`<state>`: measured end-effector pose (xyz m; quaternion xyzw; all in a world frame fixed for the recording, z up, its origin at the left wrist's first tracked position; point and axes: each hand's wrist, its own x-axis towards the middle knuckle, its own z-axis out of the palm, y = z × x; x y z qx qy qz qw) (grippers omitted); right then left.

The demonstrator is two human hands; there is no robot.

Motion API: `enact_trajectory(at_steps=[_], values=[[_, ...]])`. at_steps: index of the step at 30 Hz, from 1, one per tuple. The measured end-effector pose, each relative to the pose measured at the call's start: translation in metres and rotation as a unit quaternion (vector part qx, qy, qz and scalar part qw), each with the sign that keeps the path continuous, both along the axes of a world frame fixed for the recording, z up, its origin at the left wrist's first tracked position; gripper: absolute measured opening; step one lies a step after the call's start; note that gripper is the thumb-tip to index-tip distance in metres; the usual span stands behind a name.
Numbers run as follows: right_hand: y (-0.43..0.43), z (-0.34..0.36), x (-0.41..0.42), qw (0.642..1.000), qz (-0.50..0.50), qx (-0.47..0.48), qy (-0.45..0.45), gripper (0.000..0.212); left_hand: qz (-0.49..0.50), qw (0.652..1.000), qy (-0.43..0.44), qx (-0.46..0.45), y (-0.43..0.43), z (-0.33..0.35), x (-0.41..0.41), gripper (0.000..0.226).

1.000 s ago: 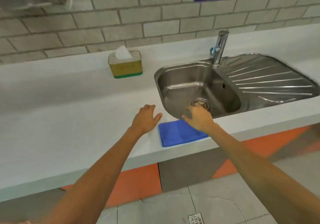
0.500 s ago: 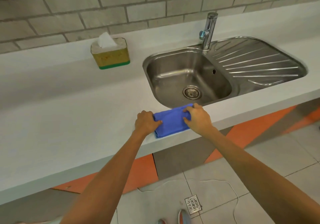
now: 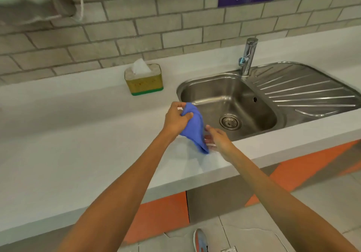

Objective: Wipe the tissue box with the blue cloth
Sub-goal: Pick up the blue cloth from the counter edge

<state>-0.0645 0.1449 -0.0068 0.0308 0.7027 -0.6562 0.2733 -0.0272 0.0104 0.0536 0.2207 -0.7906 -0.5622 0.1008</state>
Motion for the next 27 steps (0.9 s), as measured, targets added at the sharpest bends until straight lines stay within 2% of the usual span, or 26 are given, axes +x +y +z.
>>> enact_trajectory(at_steps=[3,7,10,15,19,24,26,27], values=[[-0.028,0.009,-0.014,0.992,0.03,-0.092,-0.081,0.035,-0.011,0.998,0.023,-0.056,-0.013,0.024,-0.02,0.036],[-0.068,0.018,-0.037,0.961,0.032,-0.222,-0.159,0.052,-0.063,0.991,0.012,-0.115,-0.027,0.04,-0.046,0.041],[-0.092,0.021,-0.059,0.929,0.032,-0.303,-0.208,0.067,-0.07,0.993,0.013,-0.092,-0.039,0.044,-0.064,0.043],[-0.124,0.022,-0.092,0.891,0.098,-0.367,-0.249,0.062,-0.002,0.999,0.021,-0.032,-0.079,0.037,-0.083,0.048],[-0.149,0.021,-0.111,0.884,0.141,-0.372,-0.247,0.065,0.077,0.994,0.02,-0.08,-0.122,0.02,-0.089,0.051],[-0.182,0.02,-0.12,0.921,0.148,-0.29,-0.214,0.025,0.137,0.981,0.008,-0.137,-0.16,-0.005,-0.089,0.051],[-0.193,0.018,-0.124,0.931,0.144,-0.263,-0.208,0.019,0.191,0.975,0.002,-0.117,-0.175,-0.016,-0.088,0.052],[-0.199,0.02,-0.127,0.935,0.144,-0.254,-0.203,0.018,0.211,0.976,-0.004,-0.059,-0.183,-0.02,-0.086,0.054]])
